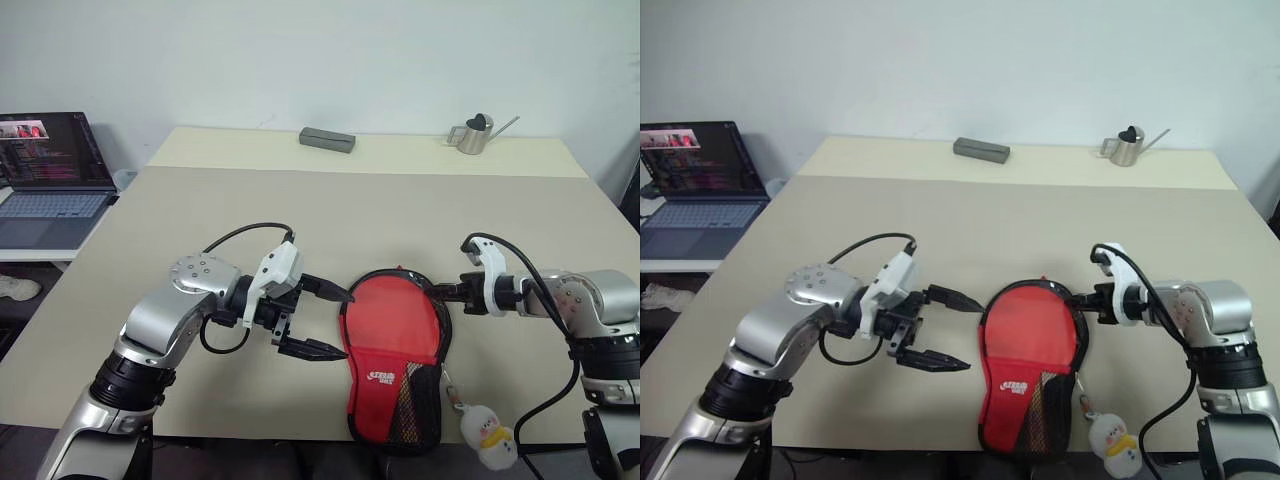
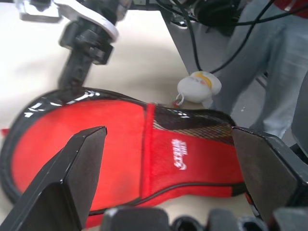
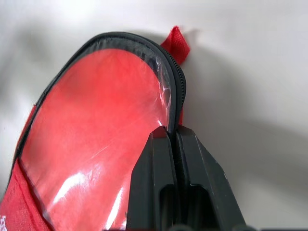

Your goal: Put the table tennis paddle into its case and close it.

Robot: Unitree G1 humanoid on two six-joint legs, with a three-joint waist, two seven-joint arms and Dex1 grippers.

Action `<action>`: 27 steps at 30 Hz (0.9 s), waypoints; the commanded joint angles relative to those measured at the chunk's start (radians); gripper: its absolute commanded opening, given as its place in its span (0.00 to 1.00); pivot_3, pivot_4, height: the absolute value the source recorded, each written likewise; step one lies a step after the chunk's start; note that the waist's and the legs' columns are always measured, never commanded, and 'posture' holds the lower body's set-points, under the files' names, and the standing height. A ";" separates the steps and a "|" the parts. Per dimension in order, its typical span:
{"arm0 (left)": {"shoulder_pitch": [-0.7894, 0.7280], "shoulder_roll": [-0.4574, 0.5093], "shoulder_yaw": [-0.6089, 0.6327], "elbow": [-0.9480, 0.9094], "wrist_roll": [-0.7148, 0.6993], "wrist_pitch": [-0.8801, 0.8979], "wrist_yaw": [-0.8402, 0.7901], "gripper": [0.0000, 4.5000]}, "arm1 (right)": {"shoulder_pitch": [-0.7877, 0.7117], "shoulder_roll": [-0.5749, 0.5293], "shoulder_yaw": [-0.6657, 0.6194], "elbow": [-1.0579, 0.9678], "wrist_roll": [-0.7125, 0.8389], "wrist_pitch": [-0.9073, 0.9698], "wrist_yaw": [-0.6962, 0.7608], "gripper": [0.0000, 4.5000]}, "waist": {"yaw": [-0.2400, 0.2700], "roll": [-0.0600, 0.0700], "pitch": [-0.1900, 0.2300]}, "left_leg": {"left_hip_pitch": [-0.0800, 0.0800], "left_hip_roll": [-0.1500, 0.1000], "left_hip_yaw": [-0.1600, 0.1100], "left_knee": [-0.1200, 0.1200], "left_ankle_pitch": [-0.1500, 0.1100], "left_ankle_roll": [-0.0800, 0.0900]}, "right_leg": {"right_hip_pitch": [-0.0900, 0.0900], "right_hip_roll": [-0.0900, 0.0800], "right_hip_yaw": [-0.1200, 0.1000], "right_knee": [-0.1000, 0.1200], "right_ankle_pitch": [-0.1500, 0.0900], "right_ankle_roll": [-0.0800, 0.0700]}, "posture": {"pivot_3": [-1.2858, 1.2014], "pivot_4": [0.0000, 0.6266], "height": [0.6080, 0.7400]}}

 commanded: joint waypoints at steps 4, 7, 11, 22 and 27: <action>0.006 0.007 -0.003 -0.038 -0.007 -0.010 0.000 1.00 | -0.065 -0.006 0.009 0.042 -0.039 -0.070 0.036 0.01 | 0.003 0.000 0.000 | -0.001 0.000 0.000 0.000 0.000 0.000 | -0.001 0.000 0.000 0.000 0.000 0.000 | 0.52 0.24 1.00; 0.009 0.008 -0.004 -0.038 -0.005 -0.010 0.001 1.00 | -0.074 -0.003 0.014 0.059 -0.059 -0.092 0.039 0.01 | 0.003 0.000 0.000 | -0.001 0.000 0.000 0.000 0.000 0.000 | -0.001 0.000 0.000 0.000 0.000 0.000 | 0.52 0.24 1.00; 0.011 0.006 -0.008 -0.039 -0.003 -0.011 0.001 1.00 | -0.079 -0.004 0.029 0.058 -0.070 -0.105 0.061 0.01 | 0.003 0.000 0.000 | -0.001 0.000 0.000 0.000 0.000 0.000 | -0.001 0.000 0.000 0.000 0.000 0.000 | 0.52 0.24 1.00; 0.018 0.003 -0.014 -0.043 0.000 -0.012 0.004 1.00 | -0.103 0.029 0.043 0.080 -0.117 -0.141 0.062 0.01 | 0.002 0.000 0.000 | -0.001 0.000 0.000 0.000 0.000 0.000 | -0.001 0.000 0.000 0.000 0.000 0.000 | 0.52 0.24 1.00; 0.020 0.005 -0.016 -0.040 0.000 -0.016 0.004 1.00 | -0.105 0.041 0.026 0.075 -0.108 -0.129 0.066 0.05 | 0.003 0.001 0.000 | -0.001 0.000 0.000 0.000 0.000 0.000 | -0.001 0.000 0.000 0.001 0.000 0.000 | 0.52 0.24 1.00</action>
